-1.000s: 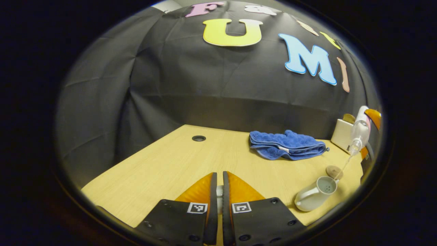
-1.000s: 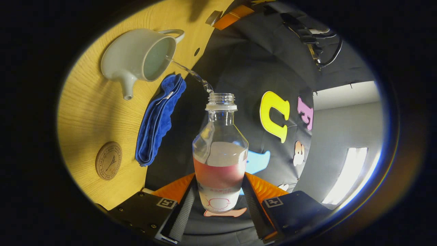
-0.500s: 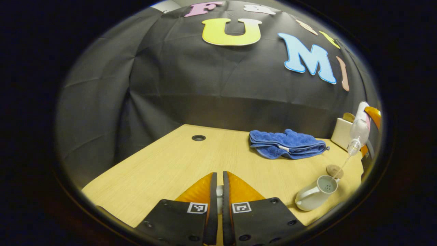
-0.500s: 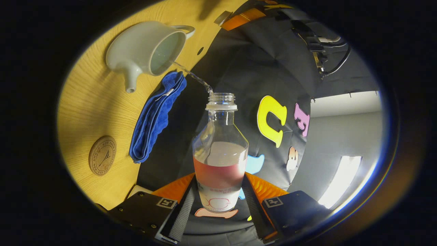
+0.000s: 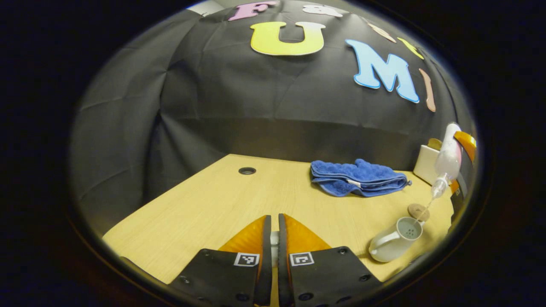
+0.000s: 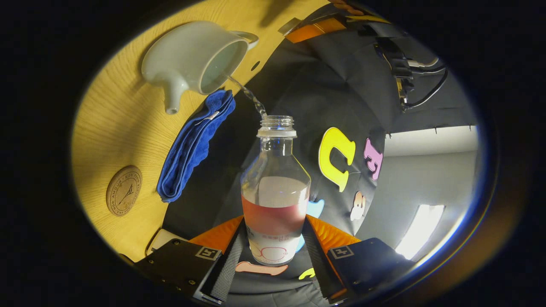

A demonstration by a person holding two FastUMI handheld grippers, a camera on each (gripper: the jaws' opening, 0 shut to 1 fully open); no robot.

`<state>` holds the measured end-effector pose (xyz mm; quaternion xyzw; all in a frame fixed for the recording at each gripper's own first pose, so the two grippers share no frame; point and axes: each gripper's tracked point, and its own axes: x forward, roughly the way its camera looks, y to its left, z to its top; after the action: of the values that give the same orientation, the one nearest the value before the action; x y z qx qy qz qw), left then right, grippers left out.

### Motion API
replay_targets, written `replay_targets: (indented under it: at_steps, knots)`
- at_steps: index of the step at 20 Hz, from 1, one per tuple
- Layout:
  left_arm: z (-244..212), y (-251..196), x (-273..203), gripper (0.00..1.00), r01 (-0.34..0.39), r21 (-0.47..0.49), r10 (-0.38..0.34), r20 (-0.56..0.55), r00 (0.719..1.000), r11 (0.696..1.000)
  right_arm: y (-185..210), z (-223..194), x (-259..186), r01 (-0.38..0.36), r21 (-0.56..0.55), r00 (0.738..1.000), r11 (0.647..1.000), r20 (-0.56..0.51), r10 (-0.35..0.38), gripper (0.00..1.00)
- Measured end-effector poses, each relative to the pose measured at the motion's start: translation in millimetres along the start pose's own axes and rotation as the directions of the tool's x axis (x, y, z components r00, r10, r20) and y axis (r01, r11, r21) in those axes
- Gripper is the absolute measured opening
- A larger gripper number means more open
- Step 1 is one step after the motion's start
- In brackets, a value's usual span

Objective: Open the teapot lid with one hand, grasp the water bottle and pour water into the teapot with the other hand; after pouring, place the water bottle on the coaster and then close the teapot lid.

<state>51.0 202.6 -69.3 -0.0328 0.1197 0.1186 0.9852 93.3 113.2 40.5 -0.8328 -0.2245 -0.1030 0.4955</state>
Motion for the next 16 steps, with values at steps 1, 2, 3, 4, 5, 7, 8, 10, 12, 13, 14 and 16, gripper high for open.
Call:
replay_targets:
  at_steps: [1, 2, 3, 4, 5, 7, 8, 10, 12, 13, 14, 16]
  knots:
    - [1, 0, 0, 0.12, 0.0, 0.002, 0.0, 0.0, 1.0, 1.0, 0, 0, -1, 0.003, -0.007, 1.0, 1.0, 0.002, -0.003, 0.77]
    - [0, -1, 0, 0.14, 0.001, 0.004, -0.001, -0.001, 1.0, 1.0, -1, 1, -1, 0.008, -0.011, 1.0, 1.0, 0.005, -0.008, 0.77]
    - [1, 0, 0, 0.14, 0.002, 0.005, -0.002, -0.001, 1.0, 1.0, 0, 2, -3, 0.011, -0.017, 1.0, 1.0, 0.007, -0.011, 0.77]
    - [0, -1, 0, 0.14, 0.003, 0.007, -0.003, -0.002, 1.0, 1.0, -1, 3, -2, 0.018, -0.023, 1.0, 1.0, 0.01, -0.017, 0.77]
    - [0, -1, 0, 0.14, 0.004, 0.008, -0.004, -0.003, 1.0, 1.0, -2, 4, -3, 0.024, -0.03, 1.0, 0.999, 0.014, -0.024, 0.77]
    - [-1, -1, 0, 0.14, 0.005, 0.01, -0.005, -0.005, 1.0, 1.0, -5, 4, -2, 0.035, -0.043, 0.999, 0.998, 0.025, -0.034, 0.77]
    - [-2, -2, 1, 0.14, 0.005, 0.011, -0.005, -0.006, 1.0, 1.0, -7, 5, -2, 0.039, -0.046, 0.999, 0.998, 0.029, -0.038, 0.77]
    - [-1, -1, 0, 0.14, 0.007, 0.012, -0.006, -0.007, 1.0, 1.0, -8, 6, -2, 0.046, -0.051, 0.998, 0.998, 0.038, -0.044, 0.77]
    - [-2, -3, 1, 0.14, 0.009, 0.012, -0.009, -0.008, 1.0, 1.0, -10, 7, -2, 0.059, -0.064, 0.997, 0.996, 0.05, -0.056, 0.77]
    - [-2, -3, 0, 0.14, 0.01, 0.013, -0.01, -0.009, 1.0, 1.0, -10, 8, -2, 0.062, -0.068, 0.997, 0.996, 0.054, -0.058, 0.77]
    - [-3, -3, 0, 0.14, 0.011, 0.014, -0.011, -0.009, 1.0, 1.0, -10, 9, 0, 0.063, -0.07, 0.997, 0.996, 0.055, -0.06, 0.77]
    - [-3, -3, 1, 0.14, 0.012, 0.015, -0.012, -0.01, 1.0, 1.0, -14, 10, 2, 0.081, -0.087, 0.995, 0.993, 0.063, -0.076, 0.77]
